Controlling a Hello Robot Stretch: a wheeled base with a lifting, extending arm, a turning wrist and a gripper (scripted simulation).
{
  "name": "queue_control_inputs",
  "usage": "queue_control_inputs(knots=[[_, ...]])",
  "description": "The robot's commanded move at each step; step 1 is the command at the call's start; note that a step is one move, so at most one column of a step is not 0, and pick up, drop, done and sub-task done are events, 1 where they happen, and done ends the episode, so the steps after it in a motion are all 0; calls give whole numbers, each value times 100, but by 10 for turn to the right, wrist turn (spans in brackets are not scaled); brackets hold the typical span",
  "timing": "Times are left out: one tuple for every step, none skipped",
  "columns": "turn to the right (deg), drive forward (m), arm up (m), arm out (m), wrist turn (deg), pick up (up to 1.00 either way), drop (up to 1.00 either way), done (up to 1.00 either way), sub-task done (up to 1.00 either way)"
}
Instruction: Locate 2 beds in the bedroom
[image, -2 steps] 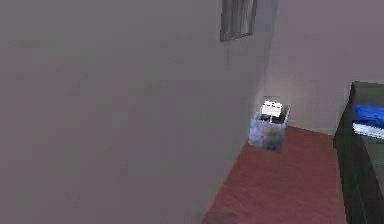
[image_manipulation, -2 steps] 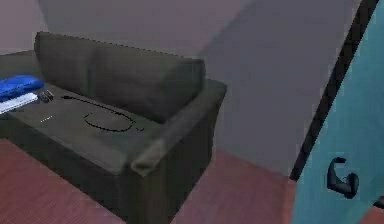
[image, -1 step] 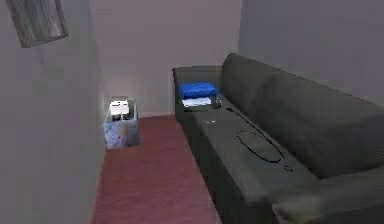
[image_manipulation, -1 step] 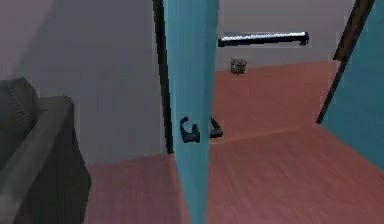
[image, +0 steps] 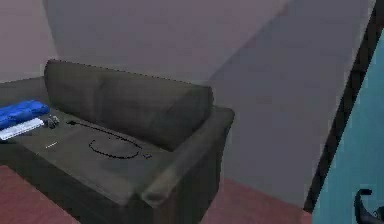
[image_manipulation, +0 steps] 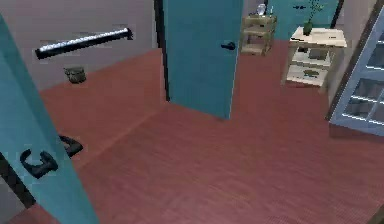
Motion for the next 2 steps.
queue_control_inputs(knots=[[360,0,0,0,0,0,0,0,0],[0,10,0,0,0,0,0,0,0]])
